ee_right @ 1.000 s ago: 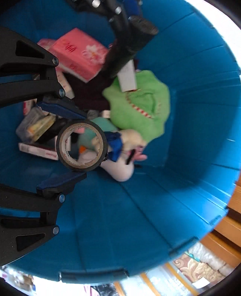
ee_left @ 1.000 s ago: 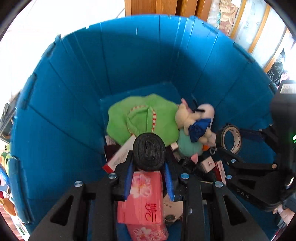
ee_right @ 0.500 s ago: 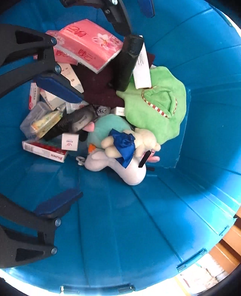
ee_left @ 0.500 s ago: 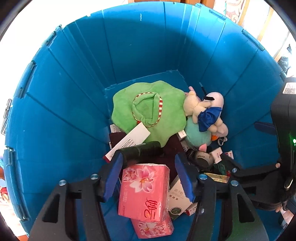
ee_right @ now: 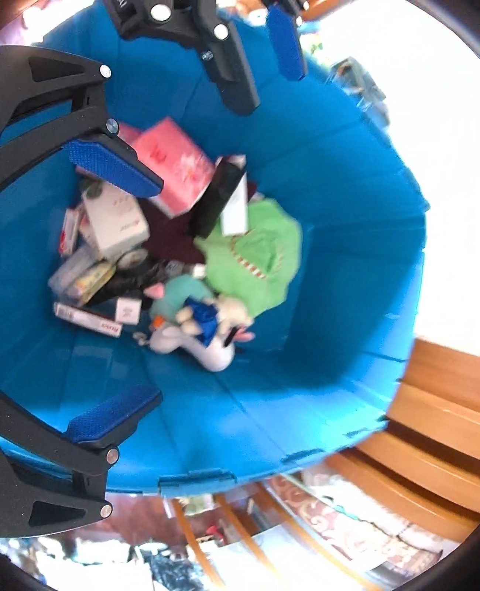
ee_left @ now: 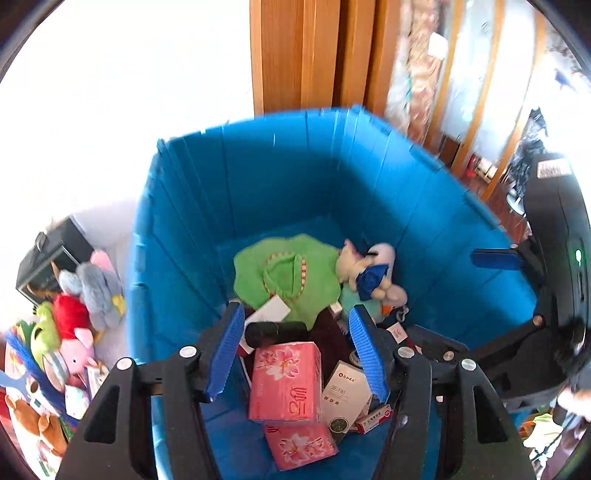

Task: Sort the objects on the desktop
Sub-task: 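Withdraw both tools from the crate back toward the pile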

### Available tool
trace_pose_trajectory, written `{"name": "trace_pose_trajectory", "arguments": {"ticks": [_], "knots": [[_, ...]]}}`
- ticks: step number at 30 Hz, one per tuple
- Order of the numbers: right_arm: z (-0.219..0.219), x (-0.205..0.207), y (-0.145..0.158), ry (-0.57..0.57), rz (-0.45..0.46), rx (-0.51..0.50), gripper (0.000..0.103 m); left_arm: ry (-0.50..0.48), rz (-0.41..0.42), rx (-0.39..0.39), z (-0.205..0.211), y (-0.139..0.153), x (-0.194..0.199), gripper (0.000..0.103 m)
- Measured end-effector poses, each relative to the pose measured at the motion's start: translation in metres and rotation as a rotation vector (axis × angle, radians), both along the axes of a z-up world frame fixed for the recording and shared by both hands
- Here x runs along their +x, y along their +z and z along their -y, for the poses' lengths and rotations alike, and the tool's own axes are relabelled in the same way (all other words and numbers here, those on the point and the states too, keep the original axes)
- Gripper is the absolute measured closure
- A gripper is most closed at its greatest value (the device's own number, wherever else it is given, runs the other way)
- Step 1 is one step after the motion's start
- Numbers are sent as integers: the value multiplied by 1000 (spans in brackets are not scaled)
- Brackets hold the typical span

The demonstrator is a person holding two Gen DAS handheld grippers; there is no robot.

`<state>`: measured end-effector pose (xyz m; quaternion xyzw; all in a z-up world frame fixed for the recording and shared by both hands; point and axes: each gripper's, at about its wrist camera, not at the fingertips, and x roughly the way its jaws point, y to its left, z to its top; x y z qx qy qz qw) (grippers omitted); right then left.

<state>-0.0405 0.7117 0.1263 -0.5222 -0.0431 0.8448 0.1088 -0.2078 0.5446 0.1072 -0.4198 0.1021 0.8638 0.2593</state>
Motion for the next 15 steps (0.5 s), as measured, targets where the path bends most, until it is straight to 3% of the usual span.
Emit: {"name": "trace_pose_trajectory", "arguments": {"ticks": [9, 15], "knots": [[60, 28, 33, 51, -179, -59, 0, 131, -176, 109, 86, 35, 43, 45], [112, 37, 44, 96, -292, -58, 0, 233, -266, 98, 138, 34, 66, 44]]}}
